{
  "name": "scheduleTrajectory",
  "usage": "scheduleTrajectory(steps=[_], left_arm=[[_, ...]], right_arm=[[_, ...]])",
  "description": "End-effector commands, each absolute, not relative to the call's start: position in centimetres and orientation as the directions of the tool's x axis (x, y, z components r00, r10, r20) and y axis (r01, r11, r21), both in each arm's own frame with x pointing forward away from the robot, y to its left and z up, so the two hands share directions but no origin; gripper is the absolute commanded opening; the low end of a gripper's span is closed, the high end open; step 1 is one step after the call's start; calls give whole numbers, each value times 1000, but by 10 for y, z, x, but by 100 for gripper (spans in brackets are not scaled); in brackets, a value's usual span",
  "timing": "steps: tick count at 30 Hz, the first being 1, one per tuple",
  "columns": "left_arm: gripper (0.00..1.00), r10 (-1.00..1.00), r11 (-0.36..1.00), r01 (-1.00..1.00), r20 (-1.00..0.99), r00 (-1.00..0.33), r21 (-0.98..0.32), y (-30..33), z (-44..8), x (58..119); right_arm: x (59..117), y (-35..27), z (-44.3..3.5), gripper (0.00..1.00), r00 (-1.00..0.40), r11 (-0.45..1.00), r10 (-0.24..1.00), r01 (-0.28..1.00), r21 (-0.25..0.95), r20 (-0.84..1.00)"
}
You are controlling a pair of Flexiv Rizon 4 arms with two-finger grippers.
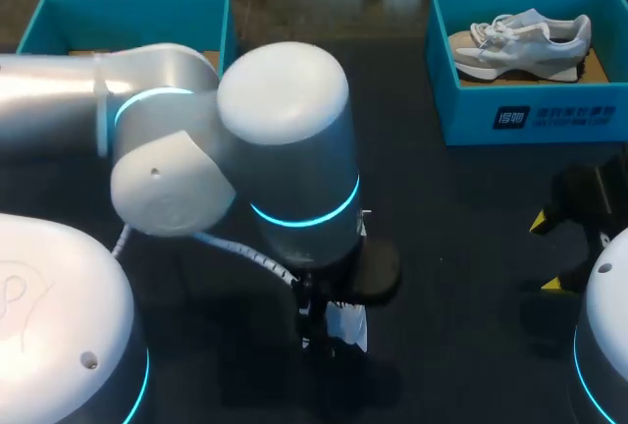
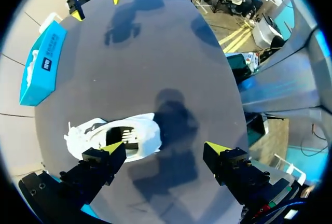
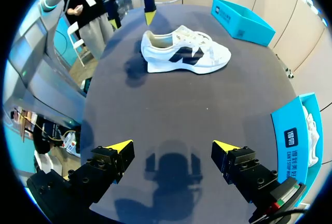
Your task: Take the shoe out of the shoebox, open the shoe tongue, remove and reinsert the insole, then place the shoe into the shoebox
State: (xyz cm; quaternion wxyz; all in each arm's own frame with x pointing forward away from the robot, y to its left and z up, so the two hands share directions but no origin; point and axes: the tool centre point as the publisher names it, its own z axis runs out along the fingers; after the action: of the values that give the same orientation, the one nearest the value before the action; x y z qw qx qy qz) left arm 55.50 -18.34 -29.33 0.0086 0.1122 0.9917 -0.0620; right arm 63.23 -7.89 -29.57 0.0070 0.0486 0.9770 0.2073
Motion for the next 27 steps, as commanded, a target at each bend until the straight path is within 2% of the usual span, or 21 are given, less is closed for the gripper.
scheduleTrajectory(steps=[1,27], left_arm=[[100,209,970,208,-6,-978,-126,-188,-311,560],[100,105,994,103,75,-992,-40,-200,-364,573]], right_arm=[[631,-79,-296,100,-995,910,98,92,404,5],[631,-79,-296,100,-995,910,98,92,404,5]])
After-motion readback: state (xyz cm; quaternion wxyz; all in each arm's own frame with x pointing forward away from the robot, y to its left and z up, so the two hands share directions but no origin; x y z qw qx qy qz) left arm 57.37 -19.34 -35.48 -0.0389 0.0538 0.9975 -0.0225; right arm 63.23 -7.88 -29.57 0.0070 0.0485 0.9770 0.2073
